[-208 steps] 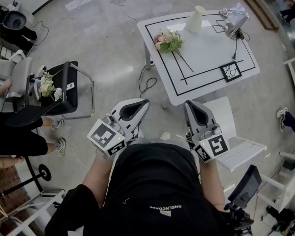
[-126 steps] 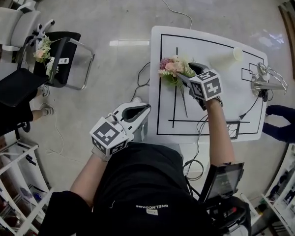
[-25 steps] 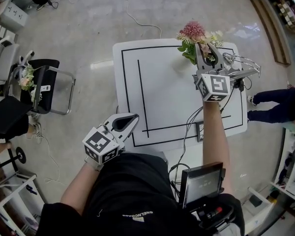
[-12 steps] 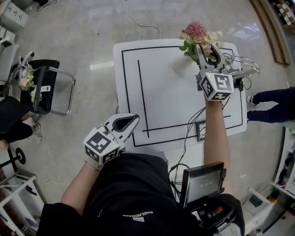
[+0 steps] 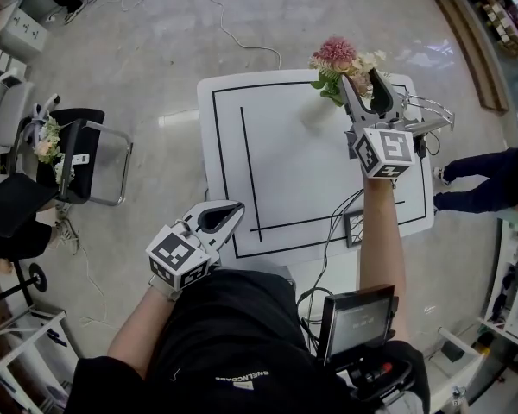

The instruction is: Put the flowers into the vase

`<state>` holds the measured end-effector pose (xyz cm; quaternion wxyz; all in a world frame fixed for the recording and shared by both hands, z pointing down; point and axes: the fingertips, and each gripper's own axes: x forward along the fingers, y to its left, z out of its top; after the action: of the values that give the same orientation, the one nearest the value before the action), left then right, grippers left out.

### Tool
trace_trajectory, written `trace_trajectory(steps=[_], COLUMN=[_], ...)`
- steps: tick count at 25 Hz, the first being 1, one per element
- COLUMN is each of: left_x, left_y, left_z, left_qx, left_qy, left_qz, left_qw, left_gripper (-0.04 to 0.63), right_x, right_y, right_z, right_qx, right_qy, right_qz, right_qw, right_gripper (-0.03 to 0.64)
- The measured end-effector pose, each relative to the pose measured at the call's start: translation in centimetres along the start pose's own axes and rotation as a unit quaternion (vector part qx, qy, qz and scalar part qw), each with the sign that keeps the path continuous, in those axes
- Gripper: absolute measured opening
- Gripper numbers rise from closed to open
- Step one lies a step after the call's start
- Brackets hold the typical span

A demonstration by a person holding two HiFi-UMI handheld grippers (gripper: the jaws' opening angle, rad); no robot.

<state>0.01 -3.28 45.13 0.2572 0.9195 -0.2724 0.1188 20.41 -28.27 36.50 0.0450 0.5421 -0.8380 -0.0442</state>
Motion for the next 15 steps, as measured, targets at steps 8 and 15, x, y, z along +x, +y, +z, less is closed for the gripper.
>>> trace_trajectory(steps=[8,15], left_x=[0.3,1.0], left_y=[-0.7,-1.4], left_z=[0.8,1.9], left_qx=[0.011,0.024], left_qy=[-0.003,-0.006], left_qz=[-0.017,-0.048], left_qw=[0.9998,0.9985], left_gripper=[0.005,0.005], right_x=[-3.0,-6.6], right_y=[0.3,2.5], right_z=[4.7,6.8], right_qx=[0.024,0.023], right_qy=[-0.047,-0.040], right_qz=[-0.005,0.001], right_qw=[0.999,0.999], right_gripper=[0.239,0.238])
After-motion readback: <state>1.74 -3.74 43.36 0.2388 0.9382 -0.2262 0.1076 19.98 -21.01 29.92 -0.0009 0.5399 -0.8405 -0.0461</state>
